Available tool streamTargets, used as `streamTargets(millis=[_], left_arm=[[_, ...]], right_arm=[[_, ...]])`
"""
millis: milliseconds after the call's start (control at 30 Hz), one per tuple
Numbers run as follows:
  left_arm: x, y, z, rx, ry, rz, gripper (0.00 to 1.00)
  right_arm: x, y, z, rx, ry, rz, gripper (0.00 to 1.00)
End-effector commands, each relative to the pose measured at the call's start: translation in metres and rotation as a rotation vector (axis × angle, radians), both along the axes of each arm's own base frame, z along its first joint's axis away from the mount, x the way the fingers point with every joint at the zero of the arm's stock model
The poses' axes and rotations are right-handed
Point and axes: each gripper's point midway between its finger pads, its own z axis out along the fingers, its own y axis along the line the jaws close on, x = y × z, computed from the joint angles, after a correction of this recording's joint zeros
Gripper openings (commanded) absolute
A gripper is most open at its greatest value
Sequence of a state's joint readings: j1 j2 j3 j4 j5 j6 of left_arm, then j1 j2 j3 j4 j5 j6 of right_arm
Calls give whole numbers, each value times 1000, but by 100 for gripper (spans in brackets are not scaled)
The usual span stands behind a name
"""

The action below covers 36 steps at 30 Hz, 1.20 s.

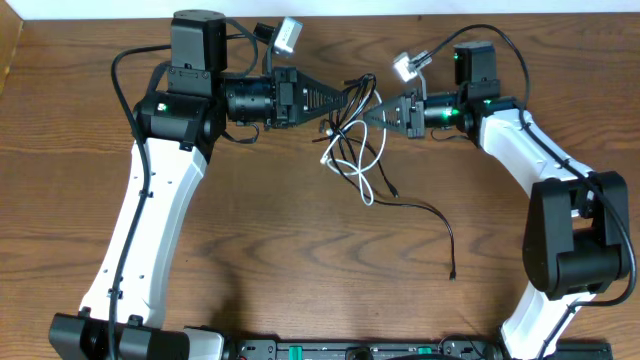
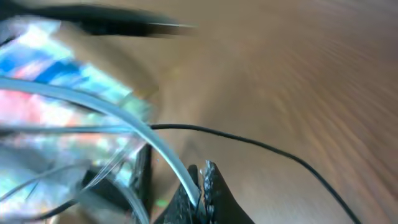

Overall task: Untangle cables
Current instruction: 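Pull the right gripper far rightward, stretching the white cable straight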

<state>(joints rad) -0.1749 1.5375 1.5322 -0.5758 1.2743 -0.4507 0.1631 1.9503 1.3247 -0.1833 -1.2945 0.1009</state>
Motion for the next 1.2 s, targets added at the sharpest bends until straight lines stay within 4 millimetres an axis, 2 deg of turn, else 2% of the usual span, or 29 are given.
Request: streamTargets(millis=[0,67,167,267,400,600,700,800,967,1033,1167], left_arm=[[-3,-1,11,-30,-13,-21,7],[-1,0,13,-33,-36,-18,7],[9,8,16,-28,-76,19,7],[23,24,21,-33,-119,69,8],[45,54,24,-17,-156,180,7],[79,115,16,54,-159,411,7],[86,137,11,73,-140,480,7],[84,144,6,80,-112,495,7],[78,144,-6,135,-142,467,7],[79,149,-17,186,-122,498,8],[85,177,-52,397,-82,620,7]], right_arm=[[40,-32,-47,-236,283,-362,1],[44,-56,-75,-364,420,-529,1],[35,-99,-112,-568,563,-720,1],[18,-142,-136,-758,640,-839,1],[-3,-191,-149,-916,714,-929,1],[-17,-247,-145,-928,797,-999,1],[-22,-274,-140,-914,823,-1046,1],[-28,-302,-133,-908,838,-1109,1],[-38,-351,-115,-881,849,-1252,1],[-46,-373,-110,-871,867,-1313,1],[-70,-417,-108,-844,939,-1425,1]])
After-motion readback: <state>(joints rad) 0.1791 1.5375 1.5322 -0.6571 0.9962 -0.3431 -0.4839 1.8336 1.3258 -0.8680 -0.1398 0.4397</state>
